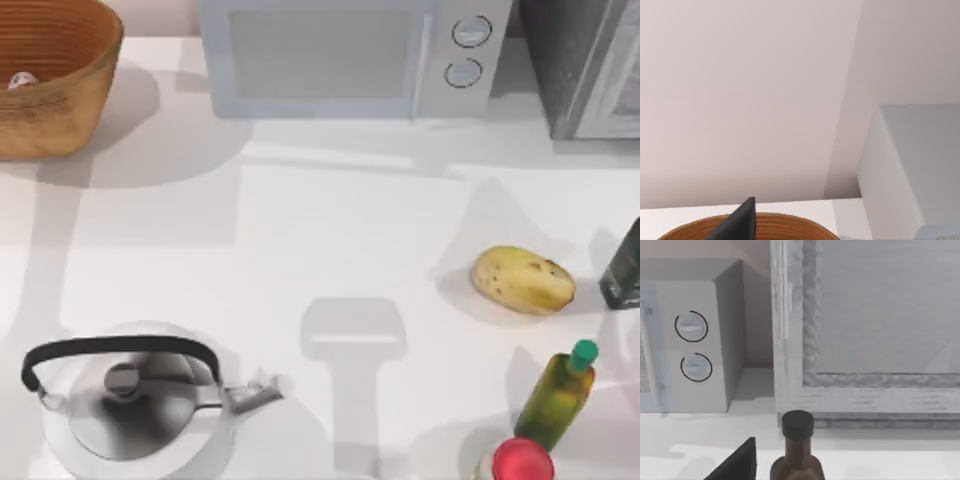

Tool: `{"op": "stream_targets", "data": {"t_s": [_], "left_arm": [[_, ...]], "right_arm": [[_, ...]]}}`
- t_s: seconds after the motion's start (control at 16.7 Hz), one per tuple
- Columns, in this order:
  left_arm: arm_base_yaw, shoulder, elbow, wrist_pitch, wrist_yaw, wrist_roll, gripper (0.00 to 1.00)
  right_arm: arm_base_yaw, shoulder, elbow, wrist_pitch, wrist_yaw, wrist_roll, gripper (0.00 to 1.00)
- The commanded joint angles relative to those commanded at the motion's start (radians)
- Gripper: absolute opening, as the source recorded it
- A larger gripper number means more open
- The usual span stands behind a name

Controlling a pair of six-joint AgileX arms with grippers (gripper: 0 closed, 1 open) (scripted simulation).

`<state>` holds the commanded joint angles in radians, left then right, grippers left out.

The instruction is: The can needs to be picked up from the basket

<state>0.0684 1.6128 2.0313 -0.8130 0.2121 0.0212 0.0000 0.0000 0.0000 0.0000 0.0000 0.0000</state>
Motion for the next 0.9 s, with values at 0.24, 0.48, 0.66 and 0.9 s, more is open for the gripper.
{"op": "stream_targets", "data": {"t_s": [0.24,0.48,0.66,0.9], "left_arm": [[0.016,0.295,0.255,-0.166,0.027,0.001,1.00],[0.038,0.609,0.458,-0.324,0.037,0.023,1.00],[0.059,0.843,0.620,-0.432,0.033,0.052,1.00],[0.084,1.078,0.808,-0.547,0.024,0.093,1.00]], "right_arm": [[0.000,0.000,0.000,0.000,0.000,0.000,1.00],[0.000,0.000,0.000,0.000,0.000,0.000,1.00],[0.000,0.000,0.000,0.000,0.000,0.000,1.00],[0.000,0.000,0.000,0.000,0.000,0.000,1.00]]}}
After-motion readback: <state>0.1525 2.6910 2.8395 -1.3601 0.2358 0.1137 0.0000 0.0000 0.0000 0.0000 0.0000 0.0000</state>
